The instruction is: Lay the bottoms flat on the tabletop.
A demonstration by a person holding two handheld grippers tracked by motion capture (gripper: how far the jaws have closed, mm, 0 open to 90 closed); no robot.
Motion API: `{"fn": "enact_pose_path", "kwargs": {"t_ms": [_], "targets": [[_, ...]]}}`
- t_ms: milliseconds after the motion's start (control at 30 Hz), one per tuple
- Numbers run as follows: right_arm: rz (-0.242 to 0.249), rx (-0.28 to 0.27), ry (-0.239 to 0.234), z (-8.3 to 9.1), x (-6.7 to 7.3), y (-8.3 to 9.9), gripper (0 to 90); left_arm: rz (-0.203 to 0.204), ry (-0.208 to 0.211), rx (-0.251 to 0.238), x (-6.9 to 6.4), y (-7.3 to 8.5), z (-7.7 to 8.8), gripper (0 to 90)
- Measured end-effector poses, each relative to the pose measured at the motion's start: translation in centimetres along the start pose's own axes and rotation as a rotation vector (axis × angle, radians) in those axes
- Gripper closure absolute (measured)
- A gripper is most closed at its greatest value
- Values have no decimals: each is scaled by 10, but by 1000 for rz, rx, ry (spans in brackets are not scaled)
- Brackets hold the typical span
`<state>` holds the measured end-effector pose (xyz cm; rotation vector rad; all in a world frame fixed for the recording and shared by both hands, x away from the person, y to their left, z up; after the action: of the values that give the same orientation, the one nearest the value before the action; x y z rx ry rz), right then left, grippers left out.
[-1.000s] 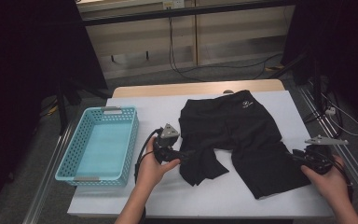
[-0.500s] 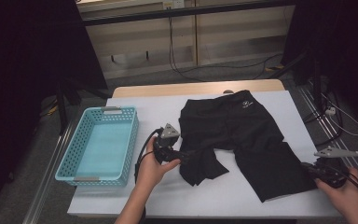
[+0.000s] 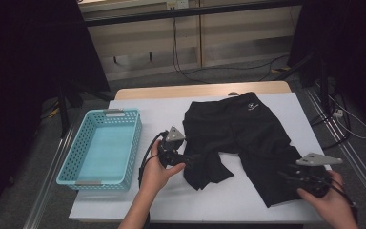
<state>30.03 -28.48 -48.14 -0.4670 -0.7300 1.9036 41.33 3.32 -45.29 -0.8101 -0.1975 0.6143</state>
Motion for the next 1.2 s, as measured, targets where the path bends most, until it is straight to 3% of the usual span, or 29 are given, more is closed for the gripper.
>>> {"fn": "enact_pose_path", "kwargs": {"t_ms": [133,233,400,500,567,700,1067,1133,1200], "targets": [[46,-6,-104,-14,37,-12,644,5,5,-6,-2,0,0,155],[68,-1,-170,-22,57,-16,698,1,2,-6,-2,0,1,155],[126,32,-181,-33,72,-12,693,3,4,-6,-1,0,1,155],[165,37,-147,-33,72,-11,832,4,2,-8,-1,0,1,155],[164,36,-156,-33,70,-11,895,4,3,-7,-1,0,1,155],[147,41,-186,-31,72,-9,900,3,1,-7,0,0,2,155],[171,54,-274,-21,98,-3,899,3,-5,-12,0,-1,4,154],[164,31,-270,-20,98,-6,735,3,-3,-11,0,-1,4,154],[154,10,-240,-17,90,-10,699,0,-5,-9,1,-1,5,154]]}}
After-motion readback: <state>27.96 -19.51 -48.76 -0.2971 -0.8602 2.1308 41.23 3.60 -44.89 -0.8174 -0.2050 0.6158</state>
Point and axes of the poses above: each handheld gripper's, and its own axes: z roughly backward along the jaws, y roughly out of its underside, x roughly to its left, the point moved 7 cm from there along -z, roughly forward along the jaws, and after that the axes turned 3 degrees about x, right-handed, at the moved point
